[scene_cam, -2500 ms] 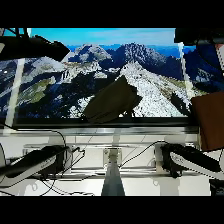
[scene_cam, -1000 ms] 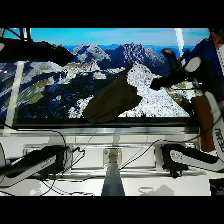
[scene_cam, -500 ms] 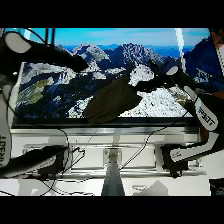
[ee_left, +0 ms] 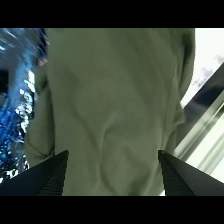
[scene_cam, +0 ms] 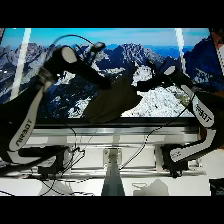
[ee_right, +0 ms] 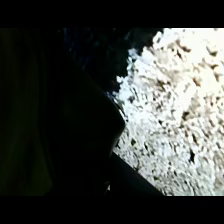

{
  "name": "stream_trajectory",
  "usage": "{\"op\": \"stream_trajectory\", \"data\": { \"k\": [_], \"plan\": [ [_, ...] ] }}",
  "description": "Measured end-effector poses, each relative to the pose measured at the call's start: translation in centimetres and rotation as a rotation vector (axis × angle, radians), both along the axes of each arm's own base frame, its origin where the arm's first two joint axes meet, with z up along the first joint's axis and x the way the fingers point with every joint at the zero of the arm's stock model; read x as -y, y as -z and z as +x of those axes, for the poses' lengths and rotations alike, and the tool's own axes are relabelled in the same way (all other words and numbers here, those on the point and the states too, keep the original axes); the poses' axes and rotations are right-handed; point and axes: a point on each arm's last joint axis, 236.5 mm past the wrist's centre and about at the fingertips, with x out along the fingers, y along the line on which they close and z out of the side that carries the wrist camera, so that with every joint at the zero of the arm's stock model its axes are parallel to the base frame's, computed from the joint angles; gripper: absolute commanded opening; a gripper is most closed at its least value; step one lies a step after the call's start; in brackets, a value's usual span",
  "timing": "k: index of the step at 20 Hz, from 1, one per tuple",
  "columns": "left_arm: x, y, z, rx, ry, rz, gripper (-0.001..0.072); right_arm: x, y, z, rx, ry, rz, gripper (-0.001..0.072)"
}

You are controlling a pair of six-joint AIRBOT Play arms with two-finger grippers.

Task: Fold the clothes and pants, and hang the long-sleeved shirts on hangers.

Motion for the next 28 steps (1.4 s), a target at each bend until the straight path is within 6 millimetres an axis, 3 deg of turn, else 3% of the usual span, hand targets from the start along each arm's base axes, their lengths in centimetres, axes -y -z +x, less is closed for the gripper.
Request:
{"op": "stream_trajectory", "data": {
  "k": [3,5,15,19,20,22,23,26,28],
  "plan": [
    [-0.1,1.9,-0.5,-0.007,0.037,0.061,0.0611,0.0,-0.1,0.2,0.007,-0.004,0.000,0.0027],
    [-0.1,2.6,-1.0,-0.019,0.057,0.087,0.0663,-0.1,-0.5,0.3,0.023,-0.013,0.002,0.0026],
    [3.5,3.9,-6.2,-0.009,0.256,0.166,0.0664,-0.2,-2.0,1.5,0.083,-0.039,0.007,0.0026],
    [3.5,6.3,-7.3,0.002,0.326,0.261,0.0646,-0.3,-2.1,1.5,0.083,-0.041,0.008,0.0027],
    [3.3,7.0,-7.3,-0.003,0.329,0.285,0.0568,-0.3,-2.1,1.4,0.082,-0.042,0.008,0.0027],
    [2.7,8.4,-7.1,-0.009,0.324,0.334,0.0068,-0.3,-2.1,1.2,0.076,-0.047,0.011,0.0027],
    [2.6,8.8,-7.1,-0.012,0.319,0.349,0.0017,-0.4,-2.1,1.2,0.073,-0.050,0.013,0.0027],
    [2.1,9.1,-6.3,0.002,0.302,0.366,0.0016,-0.4,-2.2,1.0,0.070,-0.053,0.015,0.0026],
    [1.3,8.0,-5.0,0.046,0.281,0.375,0.0016,-0.4,-2.3,1.1,0.074,-0.054,0.013,0.0026]
  ]
}}
